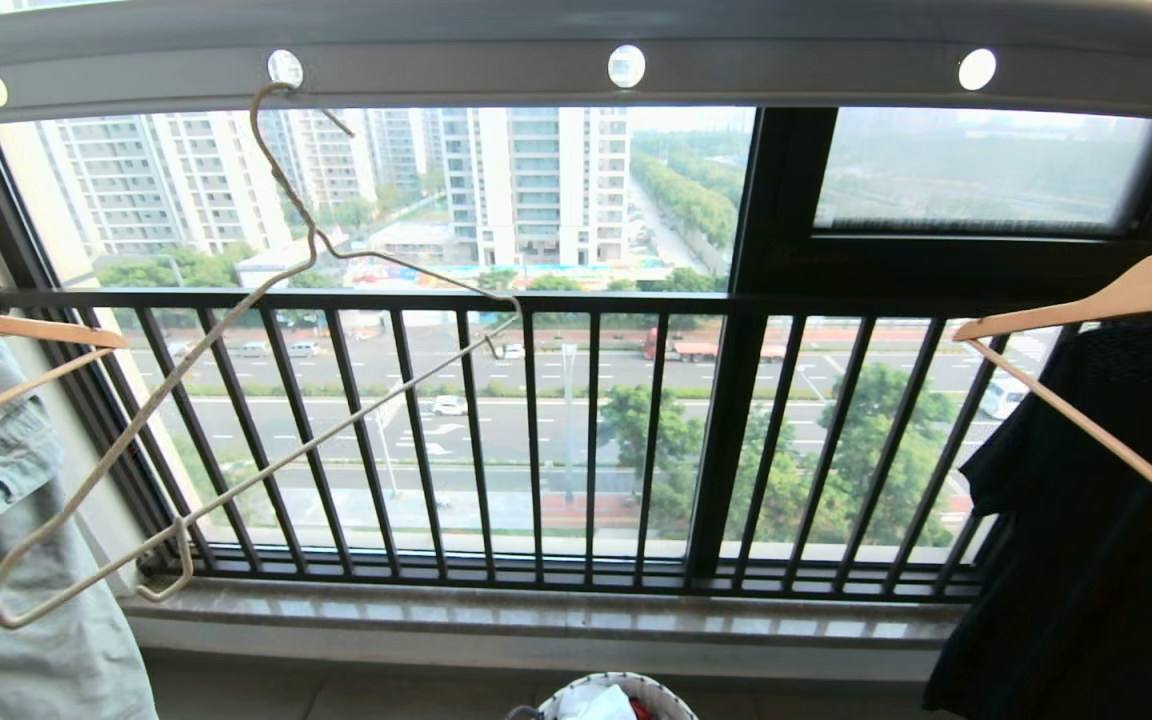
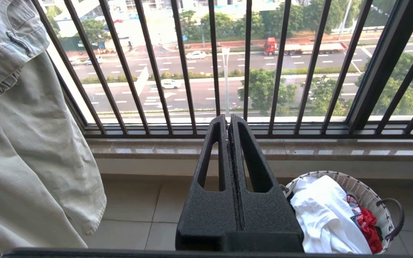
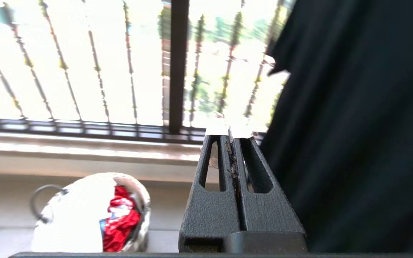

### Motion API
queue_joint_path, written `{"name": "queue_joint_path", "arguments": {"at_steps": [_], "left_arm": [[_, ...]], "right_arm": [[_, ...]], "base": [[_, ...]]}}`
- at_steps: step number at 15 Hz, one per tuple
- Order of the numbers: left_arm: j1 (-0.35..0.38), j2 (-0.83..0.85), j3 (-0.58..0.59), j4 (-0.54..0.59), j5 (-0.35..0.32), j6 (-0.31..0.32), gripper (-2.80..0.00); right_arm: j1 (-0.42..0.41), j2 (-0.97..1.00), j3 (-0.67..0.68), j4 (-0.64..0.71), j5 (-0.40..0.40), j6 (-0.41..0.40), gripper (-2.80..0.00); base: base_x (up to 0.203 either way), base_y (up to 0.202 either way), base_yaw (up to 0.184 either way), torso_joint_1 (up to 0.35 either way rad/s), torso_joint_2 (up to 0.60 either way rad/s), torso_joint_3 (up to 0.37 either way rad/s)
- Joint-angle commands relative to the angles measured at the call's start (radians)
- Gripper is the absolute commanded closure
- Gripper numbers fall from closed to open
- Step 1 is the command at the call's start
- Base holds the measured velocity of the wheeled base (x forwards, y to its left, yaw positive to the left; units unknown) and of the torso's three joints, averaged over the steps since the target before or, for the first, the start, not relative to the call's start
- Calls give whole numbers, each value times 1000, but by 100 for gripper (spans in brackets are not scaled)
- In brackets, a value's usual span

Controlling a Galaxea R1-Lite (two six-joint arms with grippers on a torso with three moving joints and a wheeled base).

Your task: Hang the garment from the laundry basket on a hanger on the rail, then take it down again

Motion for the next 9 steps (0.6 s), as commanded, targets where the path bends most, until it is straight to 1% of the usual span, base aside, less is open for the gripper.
{"name": "queue_joint_path", "arguments": {"at_steps": [1,3,5,9], "left_arm": [[0,-1,19,3,-25,-8,0],[0,-1,19,-2,-24,-39,0],[0,-1,19,-3,-23,-43,0],[0,-1,20,-3,-23,-43,0]], "right_arm": [[-1,-27,85,-115,135,-19,0],[-1,-26,84,-111,134,-1,0],[-1,-26,85,-114,127,34,0],[-1,-27,85,-117,121,50,0]], "base": [[0,0,0,0,0,0],[0,0,0,0,0,0],[0,0,0,0,0,0],[0,0,0,0,0,0]]}}
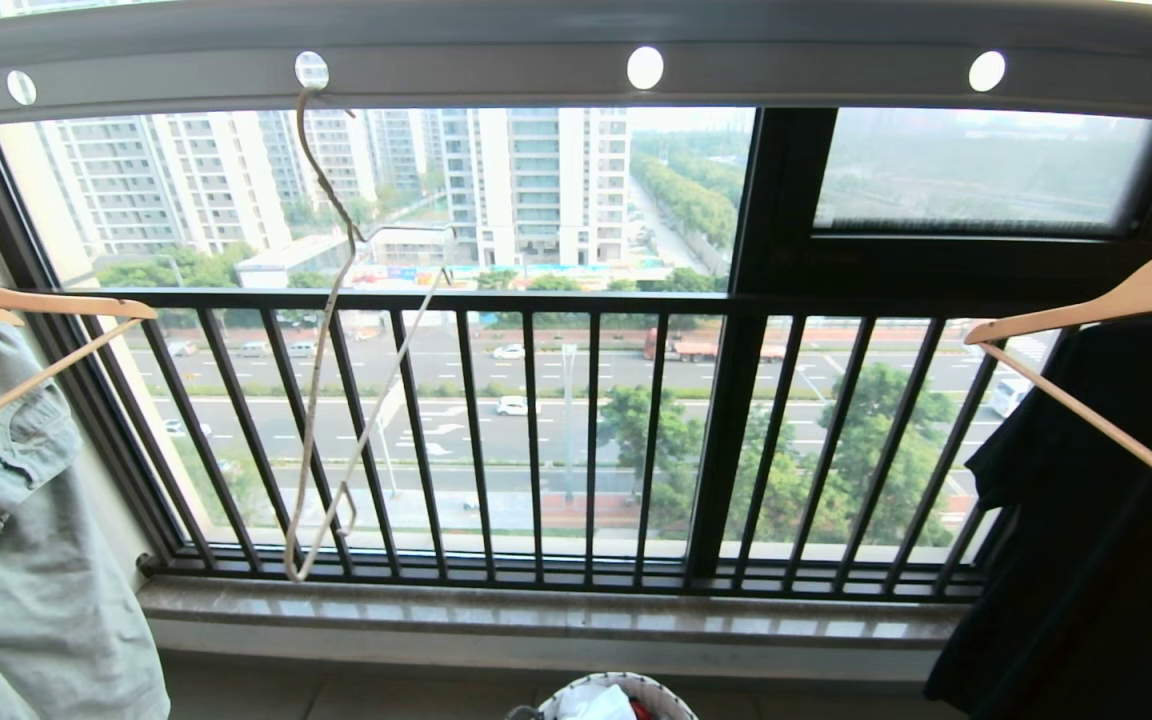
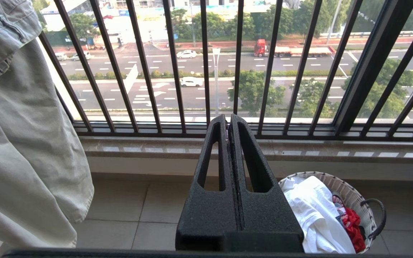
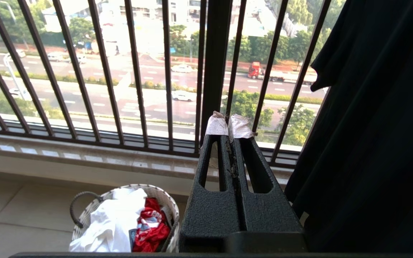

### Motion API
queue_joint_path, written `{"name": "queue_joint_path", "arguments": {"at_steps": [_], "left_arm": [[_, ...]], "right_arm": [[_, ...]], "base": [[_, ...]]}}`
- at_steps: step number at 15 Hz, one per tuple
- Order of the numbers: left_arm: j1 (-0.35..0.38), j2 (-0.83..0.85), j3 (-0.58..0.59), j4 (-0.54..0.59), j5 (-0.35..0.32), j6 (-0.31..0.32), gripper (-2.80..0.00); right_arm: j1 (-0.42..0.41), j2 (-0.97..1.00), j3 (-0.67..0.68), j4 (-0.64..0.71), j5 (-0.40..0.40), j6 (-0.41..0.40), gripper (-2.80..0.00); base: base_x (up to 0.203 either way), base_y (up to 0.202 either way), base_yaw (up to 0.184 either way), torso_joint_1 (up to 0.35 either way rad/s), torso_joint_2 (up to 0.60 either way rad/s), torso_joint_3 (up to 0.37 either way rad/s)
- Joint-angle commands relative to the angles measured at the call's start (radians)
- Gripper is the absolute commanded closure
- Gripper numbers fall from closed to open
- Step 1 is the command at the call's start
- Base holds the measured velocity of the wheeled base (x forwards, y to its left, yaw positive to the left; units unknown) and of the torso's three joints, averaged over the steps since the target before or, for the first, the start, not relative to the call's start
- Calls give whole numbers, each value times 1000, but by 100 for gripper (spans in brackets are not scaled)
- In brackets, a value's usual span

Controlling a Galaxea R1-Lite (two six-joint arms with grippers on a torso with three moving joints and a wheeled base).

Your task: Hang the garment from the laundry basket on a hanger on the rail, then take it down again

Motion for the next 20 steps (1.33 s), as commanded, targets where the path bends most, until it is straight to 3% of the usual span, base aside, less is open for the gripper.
{"name": "queue_joint_path", "arguments": {"at_steps": [1,20], "left_arm": [[0,0,1,4,0,0,0],[0,0,2,4,0,0,0]], "right_arm": [[0,3,0,-1,0,0,0],[0,2,0,1,0,3,0]], "base": [[0,0,0,0,0,0],[0,0,0,0,0,0]]}}
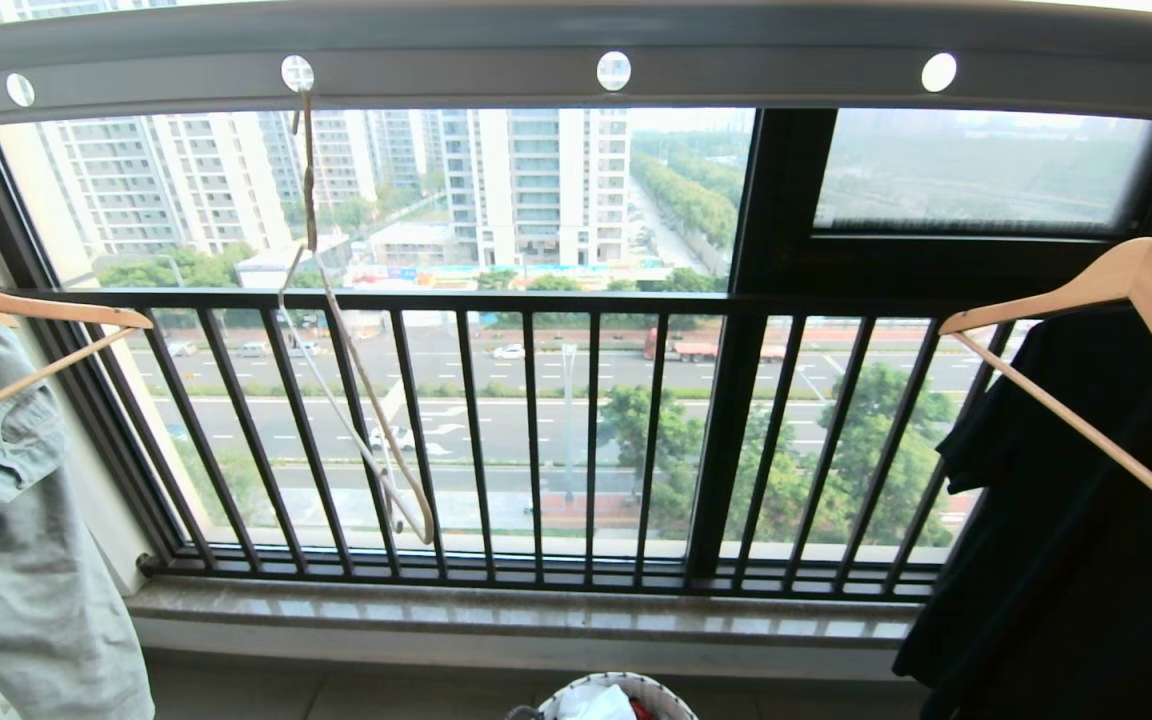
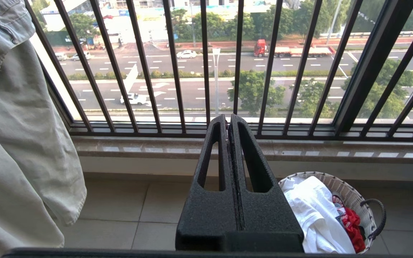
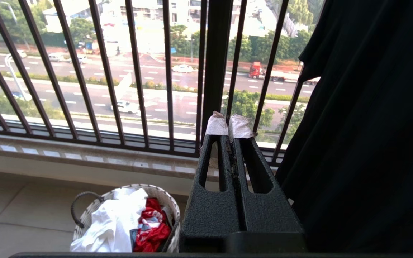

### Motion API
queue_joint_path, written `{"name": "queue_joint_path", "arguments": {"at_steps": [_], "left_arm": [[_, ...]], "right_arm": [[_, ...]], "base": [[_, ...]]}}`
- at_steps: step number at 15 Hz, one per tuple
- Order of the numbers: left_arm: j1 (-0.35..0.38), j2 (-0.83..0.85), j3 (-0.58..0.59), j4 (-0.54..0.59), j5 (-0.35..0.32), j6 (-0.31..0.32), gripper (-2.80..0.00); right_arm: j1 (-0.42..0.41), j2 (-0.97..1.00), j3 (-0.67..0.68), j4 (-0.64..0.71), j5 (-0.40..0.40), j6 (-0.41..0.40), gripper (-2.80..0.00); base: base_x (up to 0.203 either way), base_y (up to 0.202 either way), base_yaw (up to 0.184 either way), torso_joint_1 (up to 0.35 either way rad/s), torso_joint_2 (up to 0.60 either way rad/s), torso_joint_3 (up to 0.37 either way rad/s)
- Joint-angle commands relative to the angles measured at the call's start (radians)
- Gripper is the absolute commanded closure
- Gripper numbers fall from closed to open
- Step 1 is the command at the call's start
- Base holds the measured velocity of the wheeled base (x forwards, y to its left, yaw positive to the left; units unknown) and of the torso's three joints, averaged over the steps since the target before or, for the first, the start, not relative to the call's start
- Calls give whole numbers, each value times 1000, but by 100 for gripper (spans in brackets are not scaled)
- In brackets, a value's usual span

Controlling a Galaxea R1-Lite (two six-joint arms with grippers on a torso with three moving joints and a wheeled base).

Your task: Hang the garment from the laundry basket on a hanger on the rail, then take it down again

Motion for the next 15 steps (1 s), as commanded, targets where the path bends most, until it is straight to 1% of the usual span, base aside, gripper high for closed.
{"name": "queue_joint_path", "arguments": {"at_steps": [1,15], "left_arm": [[0,-1,1,1,0,0,0],[0,0,1,1,0,0,0]], "right_arm": [[0,2,0,0,1,0,0],[0,2,0,-1,-3,10,0]], "base": [[0,0,0,0,0,0],[0,0,0,0,0,0]]}}
